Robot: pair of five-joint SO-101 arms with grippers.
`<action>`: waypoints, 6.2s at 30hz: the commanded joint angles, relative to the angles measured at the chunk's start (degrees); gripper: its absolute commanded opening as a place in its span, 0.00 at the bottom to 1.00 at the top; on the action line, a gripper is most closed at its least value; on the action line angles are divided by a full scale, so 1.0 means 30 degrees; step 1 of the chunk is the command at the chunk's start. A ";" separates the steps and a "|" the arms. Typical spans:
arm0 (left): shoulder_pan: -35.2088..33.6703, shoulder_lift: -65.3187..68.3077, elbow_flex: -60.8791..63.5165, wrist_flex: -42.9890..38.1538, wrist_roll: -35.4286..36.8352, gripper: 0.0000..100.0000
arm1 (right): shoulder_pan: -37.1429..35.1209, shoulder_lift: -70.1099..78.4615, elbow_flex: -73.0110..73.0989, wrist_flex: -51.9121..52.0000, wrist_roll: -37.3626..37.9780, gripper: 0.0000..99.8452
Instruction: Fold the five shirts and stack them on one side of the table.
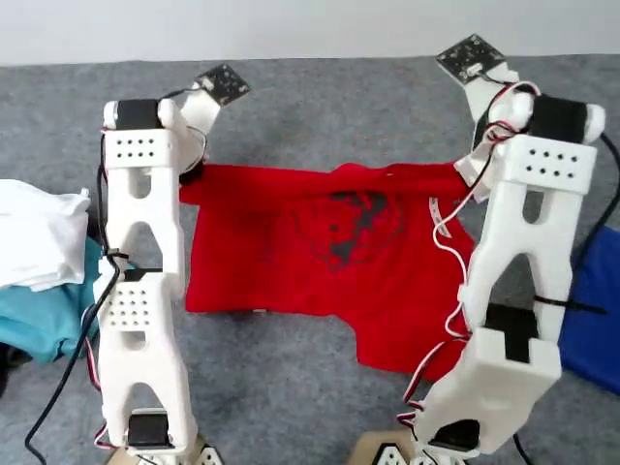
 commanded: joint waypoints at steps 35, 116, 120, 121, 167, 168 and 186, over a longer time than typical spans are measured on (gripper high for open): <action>0.1670 -0.7619 1.6747 0.0440 -0.4278 0.01 | 0.2388 -1.1590 1.4623 0.0718 0.2081 0.01; 0.1670 -0.6476 1.5839 -0.3194 -0.3253 0.01 | 0.1363 -1.0154 1.9341 -0.1802 0.3253 0.01; 0.1670 -0.6154 1.5839 -0.2930 -0.3253 0.01 | 0.1451 -1.0154 1.9956 -0.1919 0.3282 0.01; 0.1700 -0.6125 1.5839 -0.2930 -0.3253 0.01 | 0.1451 -1.0154 1.9956 -0.1919 0.3311 0.01; 0.1700 -0.8381 1.7187 0.0498 -0.3604 0.15 | 0.1538 -1.0183 1.6850 0.0396 0.4454 0.18; 0.1700 -0.9114 1.7187 0.0498 -0.3399 0.16 | 0.1538 -1.0183 1.6117 0.0659 0.4425 0.18; 0.1553 -1.3480 1.8623 -0.8293 0.1729 0.03 | -0.1275 -0.5495 1.3656 -0.7810 -0.5216 0.14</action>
